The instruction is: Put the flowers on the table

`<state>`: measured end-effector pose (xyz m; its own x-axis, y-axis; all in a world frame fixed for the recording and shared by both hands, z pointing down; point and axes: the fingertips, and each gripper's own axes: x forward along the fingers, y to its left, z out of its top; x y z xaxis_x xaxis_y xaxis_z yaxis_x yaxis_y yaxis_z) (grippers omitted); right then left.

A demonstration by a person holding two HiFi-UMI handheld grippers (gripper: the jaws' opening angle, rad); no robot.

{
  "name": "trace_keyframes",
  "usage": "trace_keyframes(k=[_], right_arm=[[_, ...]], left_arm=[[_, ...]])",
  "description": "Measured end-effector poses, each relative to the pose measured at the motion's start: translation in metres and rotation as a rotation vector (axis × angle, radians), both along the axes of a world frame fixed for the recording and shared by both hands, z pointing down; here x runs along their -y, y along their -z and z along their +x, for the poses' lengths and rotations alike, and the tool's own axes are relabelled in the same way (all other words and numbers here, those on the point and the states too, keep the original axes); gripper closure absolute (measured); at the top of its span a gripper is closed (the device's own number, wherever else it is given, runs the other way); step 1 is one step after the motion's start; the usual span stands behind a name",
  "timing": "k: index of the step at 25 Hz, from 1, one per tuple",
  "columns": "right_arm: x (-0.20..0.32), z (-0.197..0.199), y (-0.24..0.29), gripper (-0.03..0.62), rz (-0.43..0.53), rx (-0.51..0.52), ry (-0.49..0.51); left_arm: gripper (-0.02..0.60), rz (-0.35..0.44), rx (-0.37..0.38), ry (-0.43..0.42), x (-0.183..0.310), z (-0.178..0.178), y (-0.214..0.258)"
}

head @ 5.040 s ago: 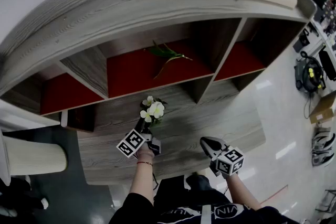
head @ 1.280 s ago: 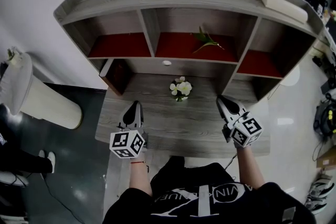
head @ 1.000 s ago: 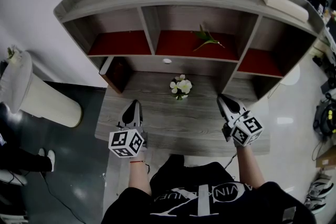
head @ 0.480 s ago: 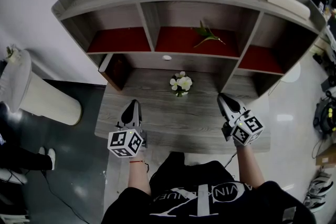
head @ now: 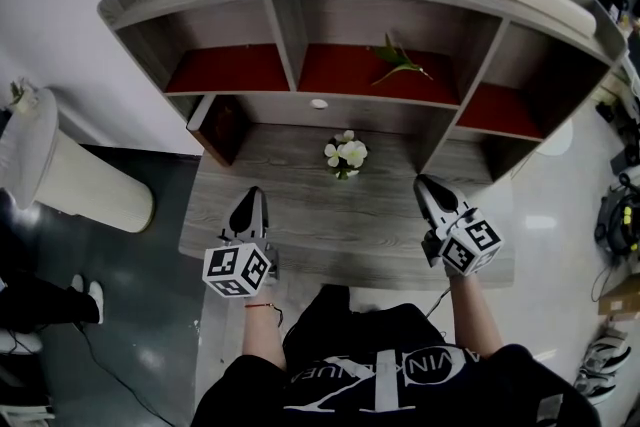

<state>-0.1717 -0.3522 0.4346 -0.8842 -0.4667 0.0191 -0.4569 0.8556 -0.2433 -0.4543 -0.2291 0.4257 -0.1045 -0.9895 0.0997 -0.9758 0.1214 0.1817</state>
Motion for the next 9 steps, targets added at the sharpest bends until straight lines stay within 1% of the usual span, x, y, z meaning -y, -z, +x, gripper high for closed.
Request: trace_keyframes(k=[9], right_arm=[[-0.0011,-0.0027,0.0010,0.583,-0.004,0.006,0.000]], left_arm=[[0.578,-0.008,-0.012,0.005,-0.0029,-0.0038,-0.0022]])
